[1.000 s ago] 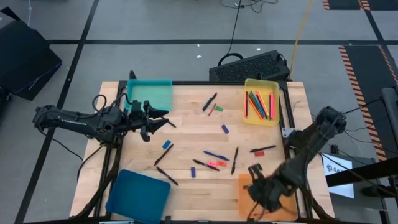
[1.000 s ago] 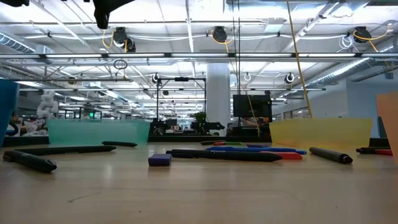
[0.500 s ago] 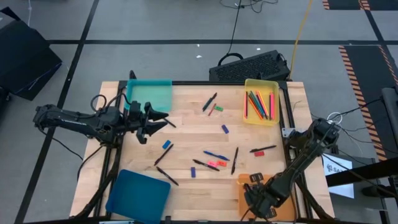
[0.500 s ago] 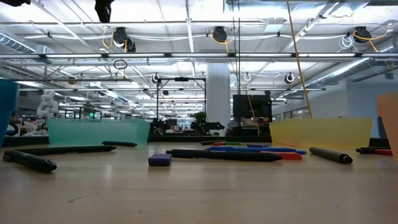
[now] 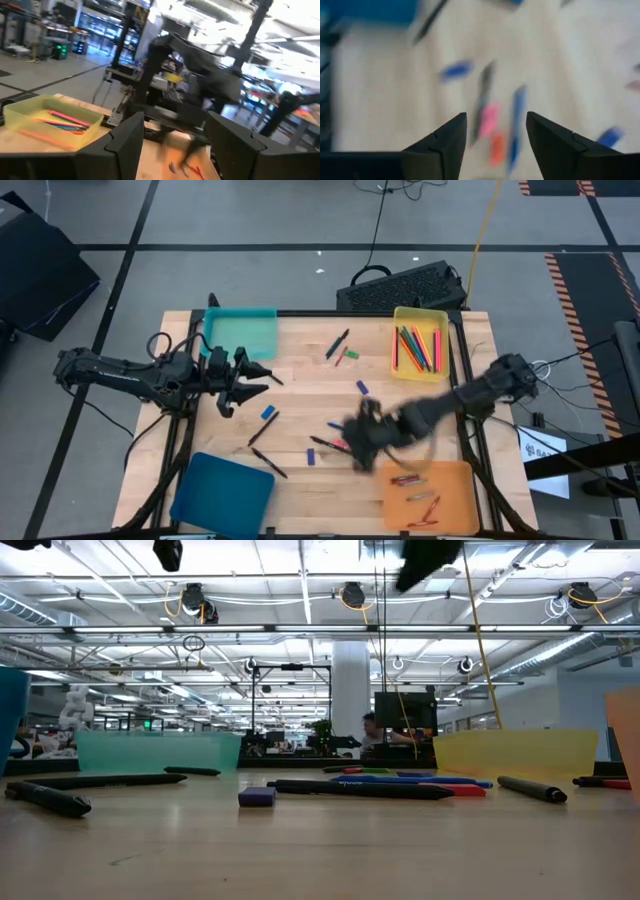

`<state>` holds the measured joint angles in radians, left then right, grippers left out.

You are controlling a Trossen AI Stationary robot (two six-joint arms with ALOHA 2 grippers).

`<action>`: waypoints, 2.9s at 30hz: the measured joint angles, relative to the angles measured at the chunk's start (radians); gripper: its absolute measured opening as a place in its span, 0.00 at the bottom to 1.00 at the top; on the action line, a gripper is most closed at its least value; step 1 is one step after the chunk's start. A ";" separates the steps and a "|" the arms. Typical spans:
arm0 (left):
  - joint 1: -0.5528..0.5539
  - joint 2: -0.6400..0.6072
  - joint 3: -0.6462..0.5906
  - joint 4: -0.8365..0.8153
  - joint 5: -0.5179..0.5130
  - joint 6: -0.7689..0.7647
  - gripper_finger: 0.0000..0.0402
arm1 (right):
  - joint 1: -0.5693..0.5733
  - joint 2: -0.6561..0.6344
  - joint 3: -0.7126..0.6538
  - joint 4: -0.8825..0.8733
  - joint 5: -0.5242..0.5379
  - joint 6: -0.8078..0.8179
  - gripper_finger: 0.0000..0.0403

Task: Sort crayons/erasers/pens/pencils in bins
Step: Put the red crayon into the orange

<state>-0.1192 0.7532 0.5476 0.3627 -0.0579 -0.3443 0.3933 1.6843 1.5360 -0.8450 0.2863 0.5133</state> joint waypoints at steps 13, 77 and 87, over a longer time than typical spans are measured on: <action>0.000 -0.062 0.000 -0.133 0.110 0.005 0.54 | -0.338 0.234 0.001 0.459 0.050 -0.187 0.55; 0.050 -0.097 0.000 -0.136 -0.062 0.009 0.54 | -0.798 0.418 -0.075 0.361 -0.204 -0.323 0.42; 0.050 -0.097 0.000 -0.132 -0.089 0.088 0.54 | -0.779 0.418 -0.164 0.359 -0.185 -0.444 0.27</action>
<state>-0.0696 0.6563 0.5476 0.2311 -0.1468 -0.2564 -0.3856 2.1021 1.3720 -0.4858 0.1011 0.0698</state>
